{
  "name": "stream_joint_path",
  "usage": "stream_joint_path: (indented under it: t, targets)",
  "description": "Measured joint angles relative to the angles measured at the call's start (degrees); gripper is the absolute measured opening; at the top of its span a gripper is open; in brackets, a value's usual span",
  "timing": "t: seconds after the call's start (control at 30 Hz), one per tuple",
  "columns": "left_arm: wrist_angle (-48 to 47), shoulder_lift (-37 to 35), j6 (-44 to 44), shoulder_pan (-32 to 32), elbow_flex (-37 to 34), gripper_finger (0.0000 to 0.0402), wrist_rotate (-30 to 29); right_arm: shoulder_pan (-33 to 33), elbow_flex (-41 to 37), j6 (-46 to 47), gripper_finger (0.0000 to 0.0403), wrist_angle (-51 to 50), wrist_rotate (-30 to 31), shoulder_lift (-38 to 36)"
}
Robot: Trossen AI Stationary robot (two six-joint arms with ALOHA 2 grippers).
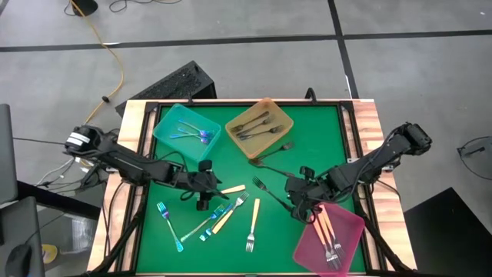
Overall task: Sort silverware by color (type)
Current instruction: Put the yellow fork into the pink bin
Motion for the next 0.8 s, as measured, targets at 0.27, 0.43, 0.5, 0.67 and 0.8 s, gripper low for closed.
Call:
stream_joint_path:
  t: [0.27, 0.43, 0.5, 0.67, 0.8]
  targets:
    - [-0.06, 7.28, 1.15, 1.13, 0.0, 0.0181, 2.13, 0.0, 0.0, -0.39, 0.0126, 0.11, 0.31, 0.0]
    - [0.45, 11.89, 1.03, 2.61, 0.1, 0.0181, 4.73, 0.0, 0.0, -0.39, 0.0126, 0.13, 0.31, 0.0]
    - [0.65, 13.12, 1.46, 3.0, 0.2, 0.0181, 6.18, 0.0, 0.0, -0.39, 0.0126, 0.14, 0.31, 0.0]
    - [-0.2, 14.42, 1.33, 3.91, 0.37, 0.0154, 6.72, 0.0, 0.0, -0.39, 0.0126, 0.15, 1.1, 0.0]
    - [-0.45, 14.52, 0.14, 4.82, 0.37, 0.0087, 7.08, 0.0, 0.0, -0.39, 0.0126, 0.15, 1.33, 0.0]
